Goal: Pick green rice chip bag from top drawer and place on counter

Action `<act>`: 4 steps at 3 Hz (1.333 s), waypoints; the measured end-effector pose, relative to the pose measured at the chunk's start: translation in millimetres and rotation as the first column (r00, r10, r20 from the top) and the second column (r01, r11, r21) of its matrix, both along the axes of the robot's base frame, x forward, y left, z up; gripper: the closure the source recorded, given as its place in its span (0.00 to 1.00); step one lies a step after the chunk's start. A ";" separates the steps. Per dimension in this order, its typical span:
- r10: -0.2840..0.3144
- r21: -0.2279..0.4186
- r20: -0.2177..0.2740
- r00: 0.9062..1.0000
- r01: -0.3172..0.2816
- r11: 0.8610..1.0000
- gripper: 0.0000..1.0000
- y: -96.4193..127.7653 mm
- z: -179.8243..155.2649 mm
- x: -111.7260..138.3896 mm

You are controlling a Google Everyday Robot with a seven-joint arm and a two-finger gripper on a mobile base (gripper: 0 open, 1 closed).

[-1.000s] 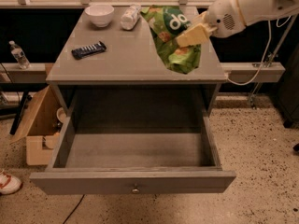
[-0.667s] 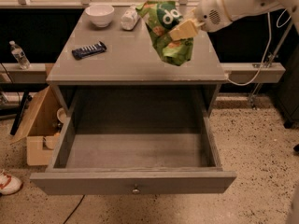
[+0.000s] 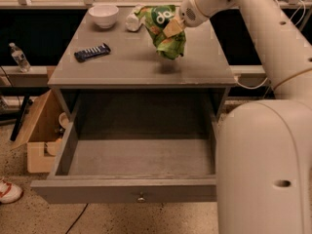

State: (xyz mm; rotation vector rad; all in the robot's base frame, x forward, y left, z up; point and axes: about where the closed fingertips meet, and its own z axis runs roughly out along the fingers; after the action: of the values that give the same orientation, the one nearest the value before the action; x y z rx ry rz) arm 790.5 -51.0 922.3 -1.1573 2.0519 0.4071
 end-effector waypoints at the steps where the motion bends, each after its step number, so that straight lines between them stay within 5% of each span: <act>1: -0.075 -0.024 -0.041 0.996 0.074 0.997 0.73 2.1 -16.2 26.2; 2: -0.123 -0.032 -0.081 0.989 0.121 0.992 0.43 -2.9 -26.9 37.2; 4: -0.139 0.018 -0.109 0.984 0.142 0.990 0.00 -17.3 -26.6 37.0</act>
Offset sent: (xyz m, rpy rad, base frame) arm 0.0733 -0.0165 -0.0135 -0.0338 0.1077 -0.1711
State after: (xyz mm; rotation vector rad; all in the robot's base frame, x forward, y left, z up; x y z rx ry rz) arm 827.6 -68.3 895.6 -0.9870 2.2000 0.4329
